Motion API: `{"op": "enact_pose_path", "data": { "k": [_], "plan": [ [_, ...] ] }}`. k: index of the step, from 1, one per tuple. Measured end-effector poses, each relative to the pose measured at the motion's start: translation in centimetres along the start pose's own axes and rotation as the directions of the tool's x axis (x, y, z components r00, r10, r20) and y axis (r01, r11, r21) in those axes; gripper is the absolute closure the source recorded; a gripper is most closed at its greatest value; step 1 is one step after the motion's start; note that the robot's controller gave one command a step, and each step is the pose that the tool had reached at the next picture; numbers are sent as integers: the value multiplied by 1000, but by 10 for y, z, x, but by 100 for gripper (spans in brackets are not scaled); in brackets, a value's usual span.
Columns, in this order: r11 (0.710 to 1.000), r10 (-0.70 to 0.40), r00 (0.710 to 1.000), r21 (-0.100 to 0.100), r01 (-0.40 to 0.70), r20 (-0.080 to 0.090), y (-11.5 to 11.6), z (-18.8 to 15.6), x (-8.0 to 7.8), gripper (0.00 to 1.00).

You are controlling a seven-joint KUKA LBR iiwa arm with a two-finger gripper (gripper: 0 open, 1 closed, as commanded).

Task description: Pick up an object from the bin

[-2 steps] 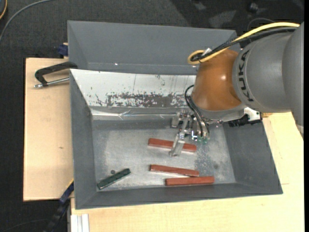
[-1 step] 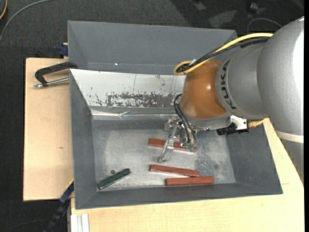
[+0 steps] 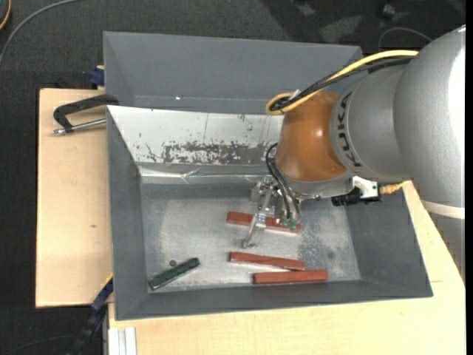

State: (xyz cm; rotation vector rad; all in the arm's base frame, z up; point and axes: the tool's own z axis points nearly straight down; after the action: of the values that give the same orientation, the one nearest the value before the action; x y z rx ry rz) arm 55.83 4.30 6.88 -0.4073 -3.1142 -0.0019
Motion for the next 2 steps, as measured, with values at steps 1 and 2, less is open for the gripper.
{"op": "enact_pose_path", "data": {
  "k": [1,2],
  "plan": [
    [1000,0,1000,0,0,1,0,0,0,100],
    [1000,-2,1000,-4,2,14,2,-84,-3,100]
  ]
}}
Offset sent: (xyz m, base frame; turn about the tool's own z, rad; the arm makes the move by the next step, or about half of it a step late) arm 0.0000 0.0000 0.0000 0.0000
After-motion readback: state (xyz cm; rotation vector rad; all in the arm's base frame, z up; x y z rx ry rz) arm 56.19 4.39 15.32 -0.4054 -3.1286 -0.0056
